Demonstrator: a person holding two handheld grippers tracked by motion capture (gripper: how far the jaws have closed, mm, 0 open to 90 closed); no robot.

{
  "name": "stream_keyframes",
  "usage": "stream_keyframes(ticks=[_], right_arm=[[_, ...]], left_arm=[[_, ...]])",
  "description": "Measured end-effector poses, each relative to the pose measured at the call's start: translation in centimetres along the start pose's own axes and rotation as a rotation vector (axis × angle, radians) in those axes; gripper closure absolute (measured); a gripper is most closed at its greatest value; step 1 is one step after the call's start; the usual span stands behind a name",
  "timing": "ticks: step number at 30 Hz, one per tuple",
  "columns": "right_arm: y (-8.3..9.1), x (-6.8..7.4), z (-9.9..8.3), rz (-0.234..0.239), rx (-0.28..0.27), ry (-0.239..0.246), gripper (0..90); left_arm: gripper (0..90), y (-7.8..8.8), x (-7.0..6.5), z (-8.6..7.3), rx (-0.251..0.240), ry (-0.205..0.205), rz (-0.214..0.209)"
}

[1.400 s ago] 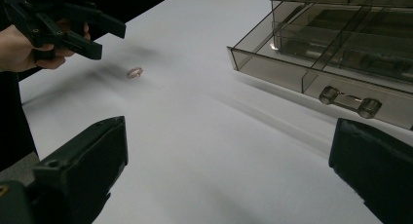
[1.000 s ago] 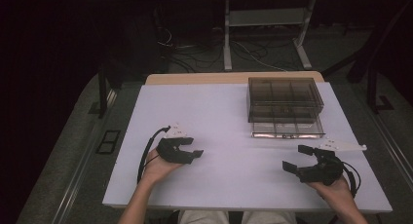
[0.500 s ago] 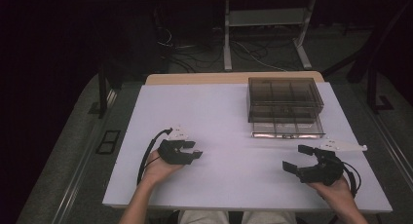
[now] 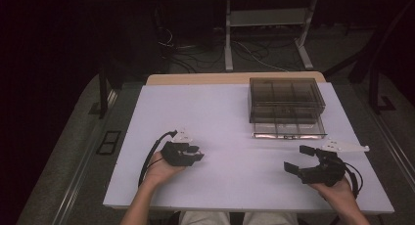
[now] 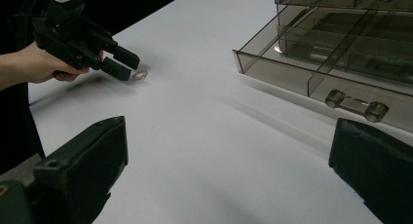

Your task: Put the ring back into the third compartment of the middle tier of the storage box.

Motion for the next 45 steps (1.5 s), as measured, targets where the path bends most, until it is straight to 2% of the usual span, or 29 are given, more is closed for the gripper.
stream_keyframes(ticks=[7,13,18,21,25,29,32,39,45], right_arm=[[-0.04,0.14,-0.08,0.003,0.009,-0.001,0.2],[-0.03,0.15,-0.07,0.003,0.008,0.001,0.2],[-0.05,0.21,-0.09,0.005,0.010,0.006,0.2],[-0.06,0.20,-0.07,0.005,0.008,0.005,0.2],[-0.04,0.14,-0.05,0.002,0.007,0.005,0.2],[-0.07,0.25,-0.09,0.005,0.009,0.006,0.2],[-0.08,0.34,-0.10,0.006,0.011,0.007,0.2],[-0.11,0.47,-0.17,0.010,0.013,0.010,0.2],[-0.15,0.60,-0.22,0.014,0.018,0.011,0.2]], left_arm=[[66.2,-0.36,-0.05,-0.23,0.018,-0.001,-0.003],[72.5,-0.65,0.02,-0.59,0.044,0.000,-0.004],[76.9,-0.63,0.09,-0.60,0.046,0.002,0.001],[80.9,-0.65,0.23,-0.61,0.045,0.011,0.005],[86.1,-0.64,0.38,-0.68,0.045,0.029,-0.014],[86.6,-0.65,0.37,-0.67,0.044,0.042,-0.013],[86.8,-0.65,0.43,-0.64,0.038,0.071,-0.022],[86.8,-0.62,0.56,-0.64,0.040,0.079,-0.029],[86.8,-0.28,0.72,-0.39,0.011,0.105,-0.038]])
Point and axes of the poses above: each handheld gripper's, and its own axes: y roughly backward along the jaws, z roughly out of its top, x roughly to its left, the point moved 8 cm from there along -y, roughly forward along the jaws
